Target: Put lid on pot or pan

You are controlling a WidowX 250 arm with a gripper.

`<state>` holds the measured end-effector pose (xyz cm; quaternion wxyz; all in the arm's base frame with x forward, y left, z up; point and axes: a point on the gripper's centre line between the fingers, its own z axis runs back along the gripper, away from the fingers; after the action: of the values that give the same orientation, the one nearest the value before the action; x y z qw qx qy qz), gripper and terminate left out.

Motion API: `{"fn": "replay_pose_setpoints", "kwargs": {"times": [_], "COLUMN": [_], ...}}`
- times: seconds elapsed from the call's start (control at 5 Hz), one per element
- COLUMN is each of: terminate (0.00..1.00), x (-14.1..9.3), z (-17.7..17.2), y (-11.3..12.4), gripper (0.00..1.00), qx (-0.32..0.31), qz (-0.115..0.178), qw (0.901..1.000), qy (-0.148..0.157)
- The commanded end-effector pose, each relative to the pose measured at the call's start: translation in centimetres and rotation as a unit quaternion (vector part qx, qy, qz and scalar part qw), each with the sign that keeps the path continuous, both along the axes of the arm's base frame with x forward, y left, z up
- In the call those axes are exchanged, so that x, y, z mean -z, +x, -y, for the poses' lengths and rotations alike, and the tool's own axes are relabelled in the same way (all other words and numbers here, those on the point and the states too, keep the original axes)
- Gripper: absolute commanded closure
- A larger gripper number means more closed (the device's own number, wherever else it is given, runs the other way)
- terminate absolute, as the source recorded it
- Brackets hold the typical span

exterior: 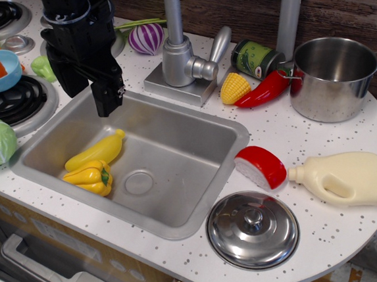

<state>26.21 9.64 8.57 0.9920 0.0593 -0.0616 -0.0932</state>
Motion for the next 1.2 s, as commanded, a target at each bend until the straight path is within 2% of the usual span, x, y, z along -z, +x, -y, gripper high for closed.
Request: {"fn": "replay_pose_setpoints", "kwargs": {"times": [0.0,0.2,0.6,0.8,1.0], "terminate": [0.00,0.00,0.00,0.00,0.00], "x": [0.0,-1.7,-2.1,-0.9,1.8], "z": [0.0,5.0,14.9,19.9,23.0], "y": [0.0,-0.4,-2.0,-2.5,-1.9], "gripper": [0.00,0.00,0.00,0.00,0.00], "qx": [0.000,-0.019,-0.064,-0.081,-0.074], "qz": [0.000,-0.011,0.010,0.003,0.017], "qw": [1.0000,0.9997,0.9975,0.9955,0.9957], "qy": [0.000,-0.006,-0.030,-0.047,-0.053]}}
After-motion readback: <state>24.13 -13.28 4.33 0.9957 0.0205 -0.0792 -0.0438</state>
